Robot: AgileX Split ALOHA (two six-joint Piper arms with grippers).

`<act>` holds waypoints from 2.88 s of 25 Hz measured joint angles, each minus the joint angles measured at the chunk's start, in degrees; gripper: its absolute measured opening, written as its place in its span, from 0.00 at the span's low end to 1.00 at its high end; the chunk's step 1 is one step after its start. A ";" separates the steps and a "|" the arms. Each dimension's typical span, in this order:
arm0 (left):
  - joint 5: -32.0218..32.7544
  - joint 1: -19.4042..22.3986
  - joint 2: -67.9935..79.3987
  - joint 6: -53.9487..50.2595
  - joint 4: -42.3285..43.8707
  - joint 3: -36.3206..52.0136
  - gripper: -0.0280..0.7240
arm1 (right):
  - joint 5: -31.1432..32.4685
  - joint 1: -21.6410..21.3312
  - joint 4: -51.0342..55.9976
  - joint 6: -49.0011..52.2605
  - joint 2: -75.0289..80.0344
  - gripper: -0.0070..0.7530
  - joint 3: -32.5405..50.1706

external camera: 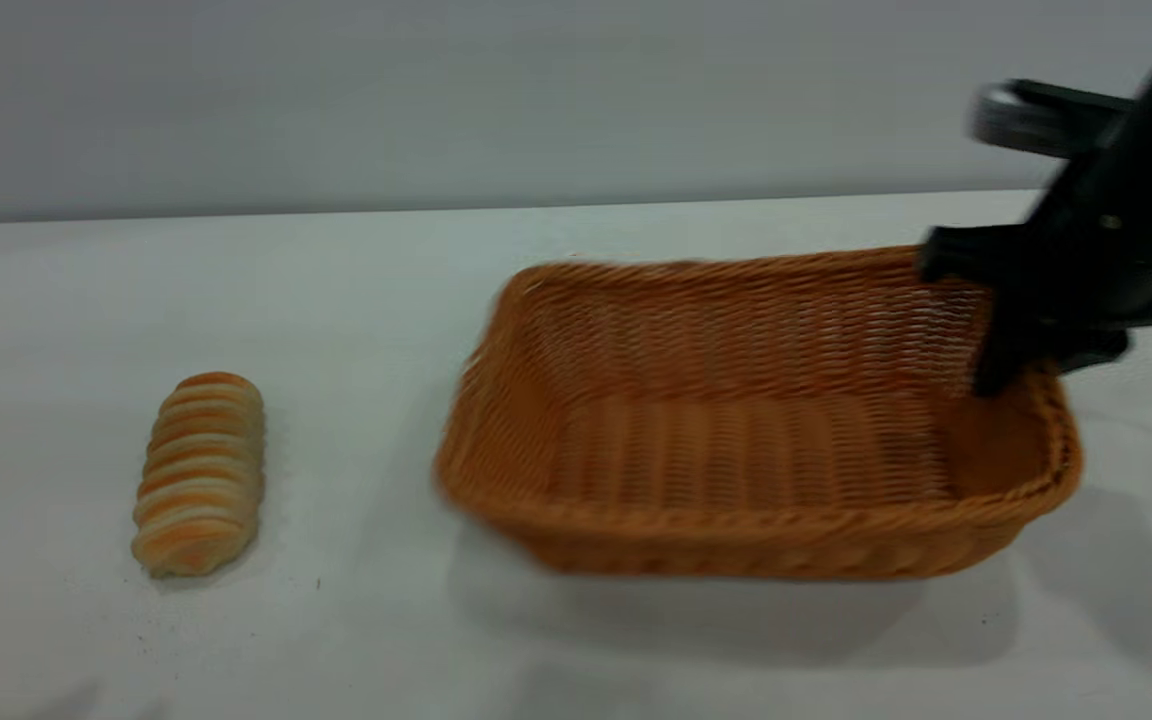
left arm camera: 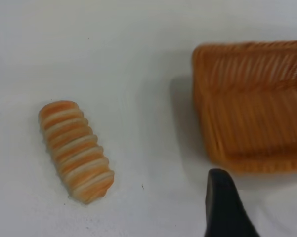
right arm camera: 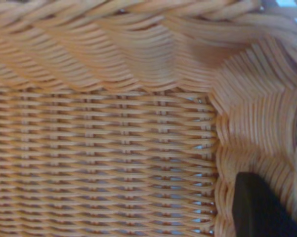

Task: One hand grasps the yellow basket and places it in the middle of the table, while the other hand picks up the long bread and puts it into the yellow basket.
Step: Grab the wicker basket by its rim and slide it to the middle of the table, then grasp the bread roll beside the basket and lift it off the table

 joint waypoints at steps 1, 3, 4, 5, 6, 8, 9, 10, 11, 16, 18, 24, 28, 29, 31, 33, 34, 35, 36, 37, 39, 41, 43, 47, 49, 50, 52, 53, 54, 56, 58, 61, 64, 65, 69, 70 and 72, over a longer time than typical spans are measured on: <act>0.03 0.00 0.00 0.00 0.00 0.00 0.60 | 0.35 1.10 1.16 -1.42 0.00 0.13 -0.44; -0.02 0.00 0.00 0.00 0.00 0.00 0.60 | 0.53 3.47 3.58 -3.87 0.00 0.13 -0.93; -0.02 0.00 0.00 0.00 0.00 0.00 0.60 | 0.23 4.50 4.98 -4.64 0.07 0.13 -1.05; -0.02 0.00 0.00 0.00 0.00 0.00 0.60 | -0.43 5.20 6.05 -5.36 0.07 0.13 -1.05; -0.02 0.00 0.00 0.00 0.00 0.00 0.60 | -1.10 5.91 6.62 -6.21 0.15 0.13 -1.05; -0.02 0.00 0.00 0.00 0.00 0.00 0.60 | -2.42 6.53 7.62 -6.60 0.62 0.13 -1.05; -0.02 0.00 0.00 0.00 0.00 0.00 0.60 | -3.06 6.60 8.03 -6.60 1.11 0.13 -1.05; -0.02 0.00 0.00 0.00 0.00 0.00 0.60 | -3.56 6.60 8.49 -6.60 1.51 0.13 -1.05; -0.02 0.00 0.00 0.00 0.00 0.00 0.60 | -3.96 6.60 9.08 -6.55 2.09 0.13 -1.05; -0.02 0.00 0.00 0.00 0.00 0.00 0.60 | -6.92 6.55 10.62 -6.55 4.47 0.13 -1.05; 0.04 0.00 0.00 0.00 0.00 0.00 0.60 | -7.68 6.55 10.56 -6.90 5.01 0.17 -1.05; 0.46 0.00 0.25 0.00 0.15 0.00 0.60 | -10.16 6.55 10.47 -11.25 5.14 0.67 -1.23; -0.43 0.00 4.63 0.06 1.19 0.00 0.60 | -9.57 6.55 10.47 -14.25 4.70 0.91 -1.23; -0.89 0.00 6.66 0.06 1.19 0.00 0.60 | -9.14 6.55 10.44 -15.55 4.28 0.91 -1.23; -2.33 0.00 10.96 0.01 1.14 0.00 0.60 | -8.37 6.55 10.44 -17.80 2.90 0.91 -1.23; -4.98 0.00 15.91 -0.37 0.85 0.00 0.60 | -7.89 6.55 10.44 -19.71 1.05 0.87 -1.23; -6.35 0.00 17.95 -0.60 0.58 0.00 0.60 | -7.77 6.55 10.44 -20.31 0.05 0.85 -1.23; -8.08 0.00 20.35 -0.90 0.09 0.00 0.60 | -7.57 6.55 10.44 -20.55 -0.81 0.82 -1.23; -9.73 0.00 22.65 -1.13 -0.41 0.00 0.60 | -7.58 6.55 10.44 -20.68 -1.95 0.79 -1.23; -10.96 0.00 24.53 -1.19 -0.69 0.00 0.60 | -7.58 6.55 10.40 -20.67 -3.15 0.77 -1.23; -13.50 0.00 28.88 -1.25 -0.93 0.00 0.60 | -7.58 6.55 10.40 -20.70 -5.41 0.73 -1.23; -15.83 0.00 32.76 -1.30 -1.24 0.00 0.60 | -7.63 6.55 10.40 -20.94 -7.83 0.71 -1.23; -18.80 0.00 36.86 -1.30 -1.44 0.00 0.60 | -7.63 6.55 10.40 -21.75 -9.90 0.71 -1.23; -26.10 0.00 43.68 -1.35 -1.53 -0.31 0.60 | -7.44 6.55 10.40 -22.99 -13.56 0.71 -1.23; -28.94 0.00 46.54 -1.35 -1.53 -1.37 0.60 | -7.16 6.55 10.40 -23.37 -14.72 0.71 -1.23; -29.92 0.00 47.99 -1.35 -1.53 -2.05 0.60 | -7.00 6.55 10.40 -23.56 -15.15 0.71 -1.23; -30.80 0.00 50.68 -1.35 -1.53 -4.20 0.60 | -6.74 6.55 10.40 -23.71 -15.56 0.71 -1.23; -30.95 0.00 52.17 -1.35 -1.53 -5.28 0.60 | -6.51 6.55 10.40 -23.94 -15.63 0.71 -1.23; -31.03 0.00 53.68 -1.35 -1.53 -6.64 0.60 | -6.38 6.55 10.40 -24.26 -15.63 0.71 -1.23; -31.03 0.00 56.40 -1.35 -1.53 -9.29 0.60 | -6.02 6.55 10.40 -24.79 -15.63 0.71 -1.17; -30.67 0.00 59.30 -1.35 -1.53 -11.35 0.60 | -6.02 6.55 10.40 -25.03 -15.63 0.71 -1.17; -29.93 0.00 63.49 -1.35 -1.53 -13.95 0.60 | -5.97 6.55 10.40 -25.21 -15.63 0.71 -1.17; -29.50 0.00 67.61 -1.35 -1.53 -16.08 0.60 | -5.97 6.55 10.40 -25.47 -15.70 0.71 -1.17; -29.16 0.00 68.99 -1.35 -1.53 -16.79 0.60 | -5.97 6.55 10.40 -25.70 -15.70 0.71 -1.17; -28.51 0.00 73.42 -1.35 -1.53 -19.18 0.60 | -5.97 6.55 10.40 -26.36 -15.70 0.71 -1.17; -28.51 0.00 74.15 -1.35 -1.53 -19.77 0.60 | -5.97 6.55 10.40 -26.49 -15.70 0.71 -1.17; -28.51 0.00 75.73 -1.27 -1.53 -20.77 0.60 | -5.97 6.55 10.40 -26.54 -15.70 0.71 -1.17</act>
